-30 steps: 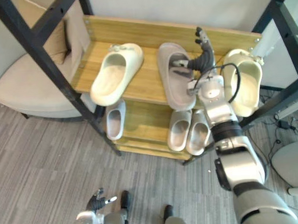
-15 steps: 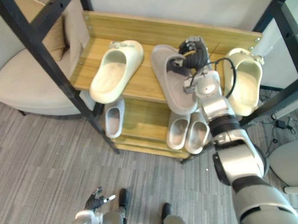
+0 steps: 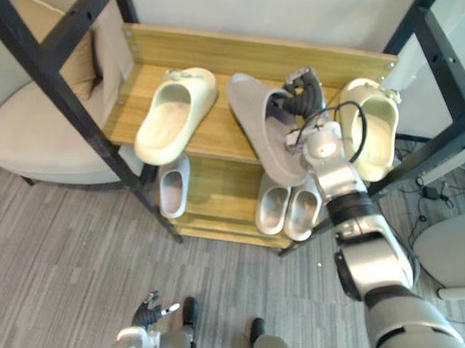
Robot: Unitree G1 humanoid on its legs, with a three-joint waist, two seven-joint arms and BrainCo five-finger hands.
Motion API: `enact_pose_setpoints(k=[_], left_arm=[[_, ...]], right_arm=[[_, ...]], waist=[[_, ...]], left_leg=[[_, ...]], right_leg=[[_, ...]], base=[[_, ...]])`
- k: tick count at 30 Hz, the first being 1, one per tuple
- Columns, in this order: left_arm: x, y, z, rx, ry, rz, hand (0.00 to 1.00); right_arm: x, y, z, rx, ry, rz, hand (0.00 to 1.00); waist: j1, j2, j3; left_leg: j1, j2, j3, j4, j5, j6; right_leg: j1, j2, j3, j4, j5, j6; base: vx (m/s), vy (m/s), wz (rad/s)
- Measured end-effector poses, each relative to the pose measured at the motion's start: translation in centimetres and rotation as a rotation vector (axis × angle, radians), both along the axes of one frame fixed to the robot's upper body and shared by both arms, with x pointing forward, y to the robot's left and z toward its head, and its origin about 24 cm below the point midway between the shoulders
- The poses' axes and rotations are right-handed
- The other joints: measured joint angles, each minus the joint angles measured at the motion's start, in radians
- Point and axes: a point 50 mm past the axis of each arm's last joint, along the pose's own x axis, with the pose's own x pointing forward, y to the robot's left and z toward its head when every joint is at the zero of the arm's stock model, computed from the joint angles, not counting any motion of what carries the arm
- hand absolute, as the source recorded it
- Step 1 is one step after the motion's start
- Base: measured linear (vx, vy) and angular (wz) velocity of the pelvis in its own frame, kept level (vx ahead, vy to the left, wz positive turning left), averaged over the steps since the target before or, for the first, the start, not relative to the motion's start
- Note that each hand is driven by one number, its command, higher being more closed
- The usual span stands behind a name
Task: Organize the slippers on the shoe rack
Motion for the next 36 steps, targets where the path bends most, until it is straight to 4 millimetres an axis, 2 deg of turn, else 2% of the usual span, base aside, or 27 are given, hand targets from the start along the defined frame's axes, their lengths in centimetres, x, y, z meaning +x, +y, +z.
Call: enact_pose_setpoints(k=[4,10,13,18,21,25,26,32,34,36], left_arm=[[-0.1,0.0,0.0,0.004,0.005,-0.007,0.0],[-0.5,0.1,-0.3,0.013,0.036,-0.01,0.0],[-1.1,0.2,-0.6,0.013,0.056,-0.003,0.0],[-1.9,0.0,-0.9,0.008,0.079,-0.012,0.0],[-2.3,-0.2,-1.1,-0.004,0.095,-0.017,0.0],[-2.7,-0.4,-1.3,-0.011,0.111,-0.018,0.0],[-2.8,-0.5,-1.4,-0.016,0.116,-0.019,0.0],[-2.9,-1.0,-1.5,-0.024,0.123,-0.057,0.0],[-2.8,-0.9,-1.4,-0.02,0.116,-0.061,0.0],[-1.4,-1.0,-1.0,-0.012,0.082,-0.088,0.0]], right_arm=[[-1.8,-0.5,-1.2,0.027,-0.026,0.006,1.0],[-5.2,-0.2,-2.4,0.112,-0.094,0.054,1.0],[-7.1,0.3,-3.1,0.149,-0.124,0.105,1.0],[-9.8,0.9,-4.9,0.212,-0.115,0.175,1.0],[-12.1,1.4,-6.9,0.259,-0.065,0.218,1.0],[-13.3,1.3,-9.3,0.285,0.031,0.236,1.0],[-13.9,1.5,-10.4,0.283,0.084,0.246,1.0],[-15.5,3.1,-13.6,0.3,0.232,0.31,1.0],[-15.4,3.3,-14.1,0.292,0.254,0.315,1.0],[-14.7,3.6,-14.5,0.247,0.278,0.328,1.0]], waist=[[-0.009,0.0,-0.001],[-0.029,0.001,-0.009],[-0.04,0.003,-0.036],[-0.051,0.014,-0.067],[-0.051,0.023,-0.091],[-0.054,0.034,-0.11],[-0.054,0.04,-0.117],[-0.054,0.057,-0.123],[-0.055,0.053,-0.116],[-0.056,0.063,-0.079]], left_leg=[[0.002,0.0,0.005,0.0,0.003,0.0],[0.021,-0.002,0.007,0.0,0.007,-0.001],[0.022,-0.003,0.007,0.0,0.006,-0.001],[0.032,-0.003,0.007,0.0,0.005,-0.002],[0.035,-0.002,0.007,0.0,0.002,-0.004],[0.036,-0.002,0.007,0.005,0.002,-0.004],[0.037,-0.001,0.008,0.005,0.001,-0.004],[0.055,0.0,0.025,0.012,-0.004,-0.004],[0.014,-0.001,0.03,0.083,-0.035,-0.001],[-0.122,0.001,0.029,0.307,-0.123,0.002]], right_leg=[[0.0,-0.001,0.01,-0.001,0.0,0.0],[0.02,-0.002,0.012,-0.011,-0.002,0.003],[0.026,-0.002,0.014,-0.02,-0.006,0.007],[0.03,-0.003,0.016,-0.02,-0.01,0.01],[0.034,-0.003,0.016,-0.019,-0.013,0.01],[0.034,-0.002,0.017,-0.019,-0.013,0.01],[0.035,-0.002,0.018,-0.019,-0.013,0.01],[0.023,-0.006,0.037,0.03,-0.036,0.009],[-0.02,-0.017,0.043,0.1,-0.063,0.008],[-0.11,-0.024,0.049,0.231,-0.106,0.002]], base=[[-0.04,-0.007,-0.04],[-0.03,-0.008,-0.02],[-0.03,-0.014,0.01],[-0.03,-0.012,0.0],[0.0,0.0,0.0],[0.0,0.0,0.0],[0.0,0.0,0.0],[-0.02,-0.01,-0.08],[-0.06,0.002,-0.07],[-0.15,0.003,-0.03]])
